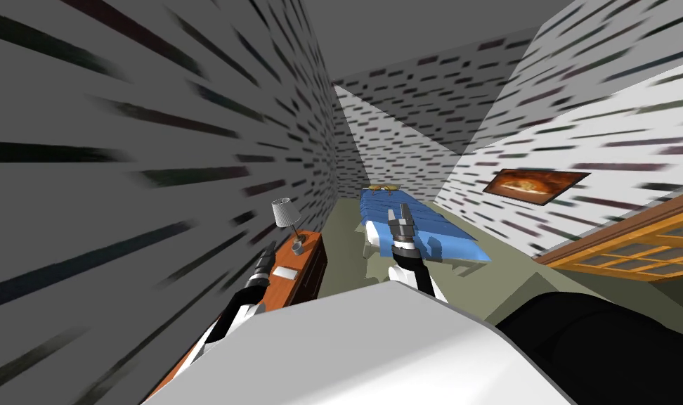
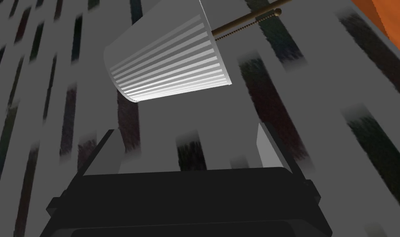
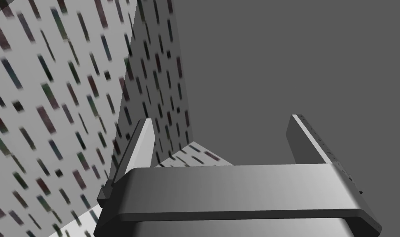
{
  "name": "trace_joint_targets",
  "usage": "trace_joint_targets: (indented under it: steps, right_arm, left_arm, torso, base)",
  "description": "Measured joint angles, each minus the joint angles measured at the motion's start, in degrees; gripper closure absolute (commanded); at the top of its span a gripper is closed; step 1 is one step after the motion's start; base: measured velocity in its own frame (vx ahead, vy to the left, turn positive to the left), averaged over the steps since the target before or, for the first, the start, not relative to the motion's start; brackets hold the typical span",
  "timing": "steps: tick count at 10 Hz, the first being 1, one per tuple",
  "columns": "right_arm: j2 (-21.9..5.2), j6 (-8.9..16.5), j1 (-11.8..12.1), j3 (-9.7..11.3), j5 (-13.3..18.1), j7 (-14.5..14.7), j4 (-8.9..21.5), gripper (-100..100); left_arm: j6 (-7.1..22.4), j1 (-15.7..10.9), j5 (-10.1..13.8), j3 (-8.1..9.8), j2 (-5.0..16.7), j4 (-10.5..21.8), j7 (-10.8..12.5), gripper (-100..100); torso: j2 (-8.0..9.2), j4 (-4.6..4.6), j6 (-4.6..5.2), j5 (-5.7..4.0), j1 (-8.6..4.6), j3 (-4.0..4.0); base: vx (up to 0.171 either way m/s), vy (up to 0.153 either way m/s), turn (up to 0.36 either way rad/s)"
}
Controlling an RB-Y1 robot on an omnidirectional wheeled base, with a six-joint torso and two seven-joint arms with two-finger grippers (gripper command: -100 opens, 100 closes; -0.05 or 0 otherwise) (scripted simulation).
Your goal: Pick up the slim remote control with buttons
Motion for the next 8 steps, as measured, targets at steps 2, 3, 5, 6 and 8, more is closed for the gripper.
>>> trace_joint_targets:
  steps: [2, 3, 5, 6, 8]
  right_arm:
    - [0.0, 0.0, 0.0, 0.0, 0.0, 0.0, 0.0, 0]
    - [0.0, 0.0, 0.0, 0.0, 0.0, 0.0, 0.0, 0]
    - [0.0, 0.0, 0.0, 0.0, 0.0, 0.0, 0.0, 0]
    - [0.0, 0.0, 0.0, 0.0, 0.0, 0.0, 0.0, 0]
    - [0.0, 0.0, 0.0, 0.0, 0.0, 0.0, 0.0, 0]
  left_arm:
    - [2.94, -0.72, 1.81, 0.15, 1.09, 2.31, -1.06, -100]
    - [4.67, -0.41, 2.83, 0.06, 1.46, 3.03, -1.87, -100]
    - [6.68, -1.39, 4.78, -0.04, 2.96, 6.72, -2.89, -100]
    - [8.04, -1.54, 5.31, 0.01, 3.08, 7.28, -3.43, -100]
    - [11.15, -1.73, 7.05, 0.17, 4.03, 8.81, -4.69, -100]
  torso:
    - [0.0, 0.0, 0.0, -0.01, -0.03, 0.0]
    - [-0.02, 0.0, 0.01, -0.01, -0.03, -0.01]
    - [-0.05, -0.01, 0.01, 0.0, -0.01, -0.03]
    - [-0.04, -0.01, 0.0, -0.01, -0.02, -0.02]
    - [-0.03, -0.01, -0.01, -0.01, -0.01, -0.02]
  base:
    - [0.027, -0.001, -0.071]
    - [0.027, 0.001, -0.055]
    - [0.035, 0.002, -0.078]
    - [0.041, 0.006, -0.096]
    - [0.033, 0.003, -0.087]
